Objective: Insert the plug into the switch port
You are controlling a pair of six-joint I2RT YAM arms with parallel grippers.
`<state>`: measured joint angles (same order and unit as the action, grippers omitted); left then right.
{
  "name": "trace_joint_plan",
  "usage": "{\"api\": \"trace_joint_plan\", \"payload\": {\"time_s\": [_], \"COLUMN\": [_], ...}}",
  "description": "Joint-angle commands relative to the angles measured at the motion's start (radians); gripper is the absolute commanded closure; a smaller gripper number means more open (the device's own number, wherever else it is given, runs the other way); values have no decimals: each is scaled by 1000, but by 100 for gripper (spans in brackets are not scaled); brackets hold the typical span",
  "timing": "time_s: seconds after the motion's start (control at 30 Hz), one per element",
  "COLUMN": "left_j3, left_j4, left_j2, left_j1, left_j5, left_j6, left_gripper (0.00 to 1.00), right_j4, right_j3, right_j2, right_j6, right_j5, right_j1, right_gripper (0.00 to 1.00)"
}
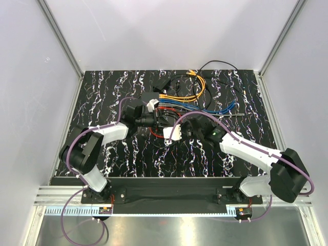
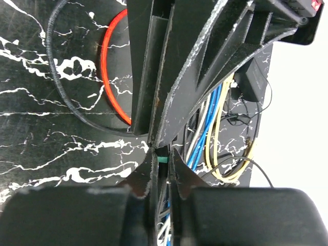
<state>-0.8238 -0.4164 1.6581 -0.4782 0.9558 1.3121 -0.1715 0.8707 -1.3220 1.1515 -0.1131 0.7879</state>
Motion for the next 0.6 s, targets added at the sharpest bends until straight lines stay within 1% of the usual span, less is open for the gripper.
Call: {"api": "trace_joint_plan", "payload": {"time_s": [0.0,0.03,0.07,0.1,0.13,0.17,0.23,0.27,0.3,0.33,0.37,0.4,0.43,0.47,0.5,0.57], "left_j3": [-35,-55,-64,-75,-102,-116,-156,-176,-185,-189,-190,-189,-195,-201,-205,-207], "left_j4": [3,34,103,149,198,297,413,507,546,570,593,599,610,634,639,645], "left_j2": [0,0,-6,-9,-11,-15,-24,-37,-44,-50,-66,-73,-81,-96,-104,-121], "left_j1": [-5,-7,-7,-7,-5,-7,-7,-10,-8,-13,-14,-17,-22,-28,-31,-42], "left_j5": [26,35,41,44,47,47,20,9,-5,-21,-20,-20,-28,-29,-25,-25], "left_j6": [-100,-132,-208,-253,-348,-406,-537,-644,-695,-741,-826,-864,-901,-984,-1020,-1108], "left_gripper": [100,100,100,100,100,100,100,100,100,100,100,100,100,100,100,100], "right_j4": [11,-28,-52,-78,-144,-169,-245,-270,-296,-347,-371,-400,-457,-477,-490,-505], "right_j3": [16,20,39,53,71,100,129,158,175,195,236,258,280,313,324,333], "right_j2": [27,27,17,14,12,10,18,21,21,17,12,-5,-14,-25,-40,-58], "right_j6": [-4,-10,-31,-51,-71,-114,-150,-188,-203,-220,-251,-257,-259,-263,-263,-257], "right_j5": [-28,-28,-27,-26,-33,-52,-97,-152,-190,-230,-328,-383,-443,-494,-578,-661], "right_j1": [20,19,19,19,14,8,-28,-51,-99,-134,-165,-194,-250,-268,-282,-291], "right_gripper": [84,61,50,45,41,39,39,41,42,43,44,47,48,50,51,51]}}
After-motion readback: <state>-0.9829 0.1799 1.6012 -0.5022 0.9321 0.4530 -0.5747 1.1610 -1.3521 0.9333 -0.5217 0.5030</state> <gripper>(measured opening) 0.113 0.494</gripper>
